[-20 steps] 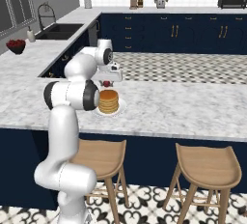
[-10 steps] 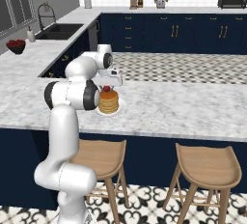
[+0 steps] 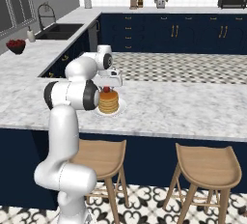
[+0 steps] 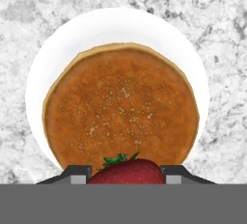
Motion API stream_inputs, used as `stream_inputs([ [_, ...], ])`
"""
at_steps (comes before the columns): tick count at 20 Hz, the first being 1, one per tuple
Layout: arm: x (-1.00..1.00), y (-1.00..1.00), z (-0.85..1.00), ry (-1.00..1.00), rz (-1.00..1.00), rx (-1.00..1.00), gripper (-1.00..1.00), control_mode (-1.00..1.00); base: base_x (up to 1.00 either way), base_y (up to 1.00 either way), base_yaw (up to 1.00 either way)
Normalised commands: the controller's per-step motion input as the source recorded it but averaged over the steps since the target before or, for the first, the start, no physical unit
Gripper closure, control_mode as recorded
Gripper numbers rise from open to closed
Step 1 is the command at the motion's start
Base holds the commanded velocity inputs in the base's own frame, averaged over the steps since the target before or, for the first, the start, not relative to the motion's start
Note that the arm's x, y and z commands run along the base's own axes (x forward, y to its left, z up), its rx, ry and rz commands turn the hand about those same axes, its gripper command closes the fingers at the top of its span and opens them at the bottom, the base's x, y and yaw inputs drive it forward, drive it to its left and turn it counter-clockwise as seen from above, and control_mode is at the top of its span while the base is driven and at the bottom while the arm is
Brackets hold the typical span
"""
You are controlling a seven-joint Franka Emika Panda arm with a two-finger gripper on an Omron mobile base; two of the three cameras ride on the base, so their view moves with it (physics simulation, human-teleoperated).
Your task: Take the strawberry from the fridge and place it on top of the pancake, located on the dining counter.
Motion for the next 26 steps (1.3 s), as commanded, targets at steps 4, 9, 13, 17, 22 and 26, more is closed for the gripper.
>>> stream_inputs([
  [4, -0.01, 0.0, 0.0, 0.0, 0.0, 0.0, 1.0, -1.0, 0.0, 0.0, 0.0],
  [9, -0.01, 0.0, -0.02, 0.0, 0.0, 0.0, 1.0, -1.0, 0.0, 0.0, 0.0],
  [13, 0.0, 0.0, -0.21, 0.0, 0.0, 0.0, 1.0, -1.0, 0.0, 0.0, 0.0],
  [17, -0.02, 0.0, -0.27, 0.0, 0.0, 0.0, 1.0, -1.0, 0.0, 0.0, 0.0],
  [22, 0.0, 0.0, -0.17, 0.0, 0.0, 0.0, 1.0, -1.0, 0.0, 0.0, 0.0],
  [26, 0.0, 0.0, -0.02, 0.0, 0.0, 0.0, 1.0, -1.0, 0.0, 0.0, 0.0],
])
